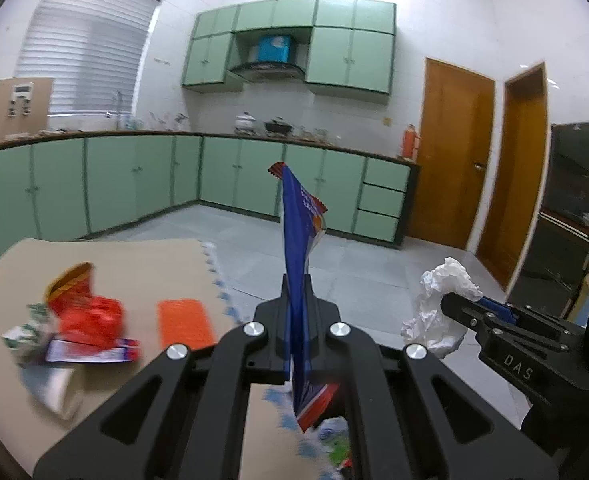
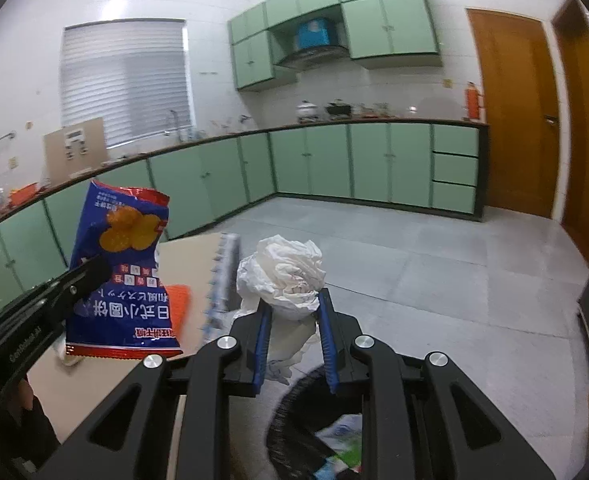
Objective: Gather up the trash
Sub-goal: 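Grasp the white paper with the right gripper while the left carries the chip bag to the bin, then open both grippers over the black bin to drop the chip bag and white paper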
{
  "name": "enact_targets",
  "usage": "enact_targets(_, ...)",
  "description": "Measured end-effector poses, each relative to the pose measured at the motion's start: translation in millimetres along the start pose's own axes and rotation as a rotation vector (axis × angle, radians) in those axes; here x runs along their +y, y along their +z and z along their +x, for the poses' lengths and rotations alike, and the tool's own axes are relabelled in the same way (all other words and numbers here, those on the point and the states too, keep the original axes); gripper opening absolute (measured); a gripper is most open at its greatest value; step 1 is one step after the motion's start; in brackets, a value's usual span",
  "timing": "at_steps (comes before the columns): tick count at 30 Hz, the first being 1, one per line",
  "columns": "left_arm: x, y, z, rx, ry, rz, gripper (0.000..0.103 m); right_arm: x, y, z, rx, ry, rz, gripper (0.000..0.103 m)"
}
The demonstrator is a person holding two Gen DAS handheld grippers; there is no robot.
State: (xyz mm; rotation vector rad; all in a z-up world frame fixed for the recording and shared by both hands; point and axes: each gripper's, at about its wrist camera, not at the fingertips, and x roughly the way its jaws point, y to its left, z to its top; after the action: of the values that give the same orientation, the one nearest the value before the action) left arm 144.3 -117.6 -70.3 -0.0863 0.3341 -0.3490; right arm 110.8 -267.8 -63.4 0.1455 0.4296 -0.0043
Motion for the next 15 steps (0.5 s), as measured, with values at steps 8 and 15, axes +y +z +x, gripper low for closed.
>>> enact_targets(8,-39.6,-20.6,48.8,0.080,-0.080,0.032,0.003,-55.2,-18.8,17.7,0.046,-0.100,0.062,0.022)
enact_targets(15,-61.3,-39.1,85.6,0.154,-0.094,0.065,0.003,-88.6,-42.9,37.9,0.107,-0.146,0.105,0.022)
